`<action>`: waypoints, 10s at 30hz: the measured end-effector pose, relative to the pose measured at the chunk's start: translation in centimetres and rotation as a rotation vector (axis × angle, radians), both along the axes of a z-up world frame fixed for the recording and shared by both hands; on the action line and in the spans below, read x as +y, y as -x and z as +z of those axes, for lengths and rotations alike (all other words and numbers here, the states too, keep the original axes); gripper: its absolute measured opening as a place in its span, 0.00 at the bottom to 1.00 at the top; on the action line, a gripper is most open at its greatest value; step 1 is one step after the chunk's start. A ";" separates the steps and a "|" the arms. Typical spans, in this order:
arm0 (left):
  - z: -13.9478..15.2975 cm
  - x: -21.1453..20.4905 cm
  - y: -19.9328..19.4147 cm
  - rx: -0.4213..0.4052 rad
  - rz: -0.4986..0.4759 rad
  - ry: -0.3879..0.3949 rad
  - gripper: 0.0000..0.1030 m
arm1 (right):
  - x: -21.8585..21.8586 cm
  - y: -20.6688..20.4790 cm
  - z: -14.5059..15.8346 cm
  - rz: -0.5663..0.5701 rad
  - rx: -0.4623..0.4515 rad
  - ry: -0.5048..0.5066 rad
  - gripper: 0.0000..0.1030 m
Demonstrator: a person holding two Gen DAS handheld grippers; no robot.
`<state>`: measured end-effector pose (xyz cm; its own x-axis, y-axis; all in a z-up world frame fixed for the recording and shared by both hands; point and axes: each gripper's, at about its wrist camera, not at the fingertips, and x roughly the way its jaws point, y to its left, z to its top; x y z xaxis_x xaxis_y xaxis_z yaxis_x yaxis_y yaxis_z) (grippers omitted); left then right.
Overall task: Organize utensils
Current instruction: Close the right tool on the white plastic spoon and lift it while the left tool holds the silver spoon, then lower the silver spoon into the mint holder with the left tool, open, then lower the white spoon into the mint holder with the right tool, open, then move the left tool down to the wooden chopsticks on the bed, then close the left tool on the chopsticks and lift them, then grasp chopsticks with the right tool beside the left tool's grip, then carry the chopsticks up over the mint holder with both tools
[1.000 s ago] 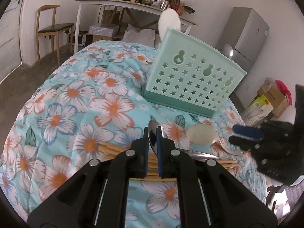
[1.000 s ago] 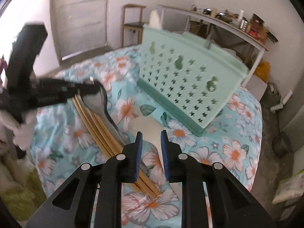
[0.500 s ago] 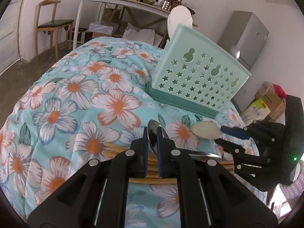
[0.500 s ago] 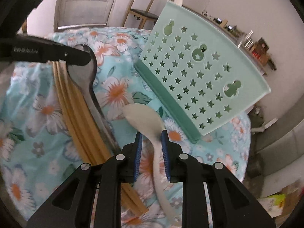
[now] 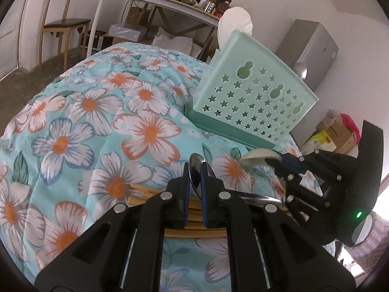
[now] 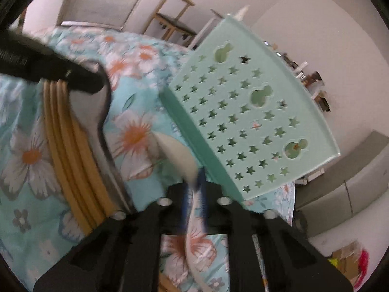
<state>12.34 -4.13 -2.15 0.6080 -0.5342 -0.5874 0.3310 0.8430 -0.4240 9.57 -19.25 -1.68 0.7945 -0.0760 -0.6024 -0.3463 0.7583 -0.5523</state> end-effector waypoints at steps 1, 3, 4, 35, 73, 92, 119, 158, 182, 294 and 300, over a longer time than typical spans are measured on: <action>0.1 0.1 0.1 -0.006 0.001 0.006 0.06 | -0.3 0.0 0.4 -0.008 -0.004 -0.019 0.05; 0.3 0.3 0.3 -0.016 0.004 0.012 0.06 | -1.0 0.1 1.4 -0.027 -0.009 -0.077 0.04; 0.6 0.4 0.5 -0.027 0.006 0.011 0.06 | -1.5 0.3 2.1 -0.042 -0.016 -0.118 0.04; 21.8 -2.0 -1.4 -0.554 0.180 -0.145 0.03 | -12.0 5.9 11.4 -0.085 -0.214 -0.750 0.04; 10.7 3.2 -1.3 -0.261 0.138 -0.014 0.81 | -15.8 0.0 19.5 0.073 -0.385 -1.110 0.04; 1.8 2.5 4.0 -0.067 0.074 -0.062 0.82 | -15.7 -10.8 11.1 -0.075 -0.242 -1.158 0.05; 1.9 1.8 5.7 -0.010 0.102 -0.126 0.83 | -11.0 1.6 5.7 -0.351 0.041 -0.786 0.94; 0.8 2.8 5.9 0.073 0.001 0.141 0.58 | -12.6 2.4 -2.2 -0.400 0.341 -1.103 0.94; -4.3 5.6 1.8 0.385 0.199 0.494 0.28 | -12.5 2.5 -2.3 -0.405 0.321 -1.093 0.94; -3.7 5.6 5.0 0.145 0.040 0.277 0.22 | -0.3 -5.0 5.2 0.060 0.325 -0.642 0.06; -3.5 5.7 4.9 0.149 0.063 0.296 0.20 | -4.3 -2.7 8.5 0.003 0.204 -0.761 0.06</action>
<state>7.49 1.53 -5.60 0.5642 -0.6591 -0.4973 0.1982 0.6928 -0.6934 12.32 -23.59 6.78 0.6622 0.4178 -0.6221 -0.3874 0.9015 0.1931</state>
